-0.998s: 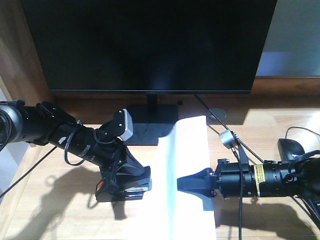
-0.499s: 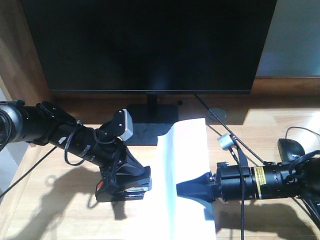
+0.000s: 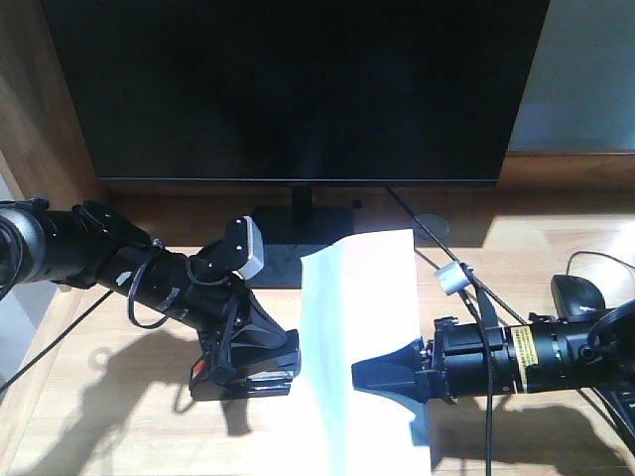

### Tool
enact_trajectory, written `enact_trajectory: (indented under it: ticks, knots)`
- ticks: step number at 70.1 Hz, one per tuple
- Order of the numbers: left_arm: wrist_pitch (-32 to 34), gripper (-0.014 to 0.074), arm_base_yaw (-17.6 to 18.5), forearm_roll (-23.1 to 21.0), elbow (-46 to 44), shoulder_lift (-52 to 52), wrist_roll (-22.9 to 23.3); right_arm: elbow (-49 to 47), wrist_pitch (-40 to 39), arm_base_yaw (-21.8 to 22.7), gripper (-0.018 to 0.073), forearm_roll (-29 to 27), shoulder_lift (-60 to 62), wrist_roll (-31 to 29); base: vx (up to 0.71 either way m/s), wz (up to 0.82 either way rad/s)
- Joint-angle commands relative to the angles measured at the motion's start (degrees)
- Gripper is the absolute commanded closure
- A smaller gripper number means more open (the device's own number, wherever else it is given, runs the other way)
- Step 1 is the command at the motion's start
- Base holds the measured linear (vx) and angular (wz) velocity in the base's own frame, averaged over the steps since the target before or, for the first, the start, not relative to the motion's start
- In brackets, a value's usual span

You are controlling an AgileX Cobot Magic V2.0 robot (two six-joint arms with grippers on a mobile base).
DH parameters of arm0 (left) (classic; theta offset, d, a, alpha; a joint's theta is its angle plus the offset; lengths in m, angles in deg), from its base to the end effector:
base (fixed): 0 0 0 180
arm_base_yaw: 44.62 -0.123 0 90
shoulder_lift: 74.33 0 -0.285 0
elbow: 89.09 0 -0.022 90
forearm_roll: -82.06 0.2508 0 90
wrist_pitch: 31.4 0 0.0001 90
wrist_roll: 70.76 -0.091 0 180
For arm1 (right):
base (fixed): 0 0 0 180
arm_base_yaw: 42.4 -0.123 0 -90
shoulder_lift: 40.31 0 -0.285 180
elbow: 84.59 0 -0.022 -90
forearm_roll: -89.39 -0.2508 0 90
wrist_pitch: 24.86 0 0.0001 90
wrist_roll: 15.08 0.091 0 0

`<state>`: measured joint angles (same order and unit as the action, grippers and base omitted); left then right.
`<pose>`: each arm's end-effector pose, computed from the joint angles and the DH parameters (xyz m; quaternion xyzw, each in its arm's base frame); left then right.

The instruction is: Grab stapler and paper to desk for stapling

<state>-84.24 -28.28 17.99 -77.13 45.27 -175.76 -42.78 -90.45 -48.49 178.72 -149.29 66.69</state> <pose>0.3300 -0.1648 0.1607 0.5737 0.7082 -0.3161 0.2633 0.2433 0.1092 0.1519 -0.2321 0.7899 0.5213 0.2248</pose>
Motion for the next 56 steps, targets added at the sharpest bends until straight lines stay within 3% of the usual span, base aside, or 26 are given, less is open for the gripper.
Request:
enact_trajectory:
  ticks: [1, 23, 42, 56]
  knots:
    - [-1.99, 0.0603, 0.18, -2.96, -1.33, -2.68, 0.39, -0.75, 0.03, 0.28, 0.0561, -1.57, 2.16, 1.49, 0.0, 0.0]
    - [-1.99, 0.0603, 0.18, -2.96, -1.33, -2.68, 0.39, -0.75, 7.54, 0.28, 0.0561, -2.84, -1.01, 3.82, 0.0, 0.0]
    - [-1.99, 0.0603, 0.18, -2.96, -1.33, -2.68, 0.39, -1.03, 4.54, 0.06, 0.0561, -10.17, -6.79, 3.17, 0.0, 0.0]
    - [-1.99, 0.0603, 0.18, -2.96, -1.33, -2.68, 0.39, -1.23, 3.93, -3.79, 0.0561, -15.77, -10.19, 3.17, 0.0, 0.0]
